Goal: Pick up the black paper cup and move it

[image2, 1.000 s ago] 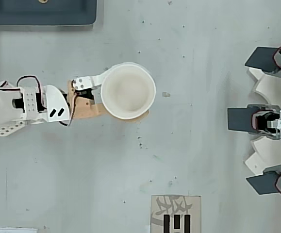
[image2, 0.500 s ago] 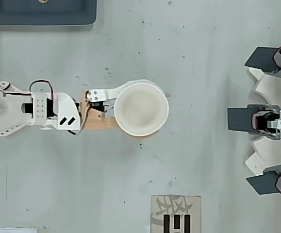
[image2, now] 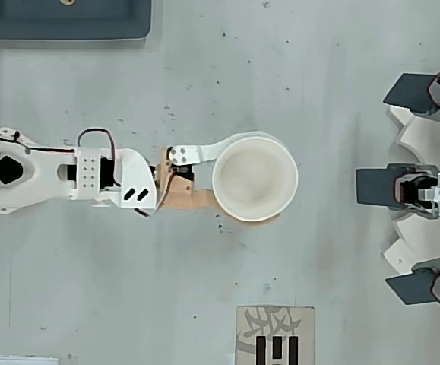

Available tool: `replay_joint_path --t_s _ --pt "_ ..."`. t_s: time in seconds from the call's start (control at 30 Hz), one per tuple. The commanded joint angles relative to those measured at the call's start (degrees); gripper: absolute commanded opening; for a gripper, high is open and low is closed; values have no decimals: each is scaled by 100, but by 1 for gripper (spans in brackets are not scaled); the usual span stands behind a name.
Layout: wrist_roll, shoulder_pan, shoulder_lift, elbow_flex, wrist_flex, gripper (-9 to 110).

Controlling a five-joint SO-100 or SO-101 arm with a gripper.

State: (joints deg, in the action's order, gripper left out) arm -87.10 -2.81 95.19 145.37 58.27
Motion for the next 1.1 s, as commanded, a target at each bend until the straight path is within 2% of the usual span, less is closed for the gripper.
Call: replay_joint_path --t_s 0.0,0.53,1.07 --pt "53 105 -79 -686 -97 16" --pt "53 220 -1020 -2408 -861 15" --pt "62 272 -1503 -3111 -1063 15"
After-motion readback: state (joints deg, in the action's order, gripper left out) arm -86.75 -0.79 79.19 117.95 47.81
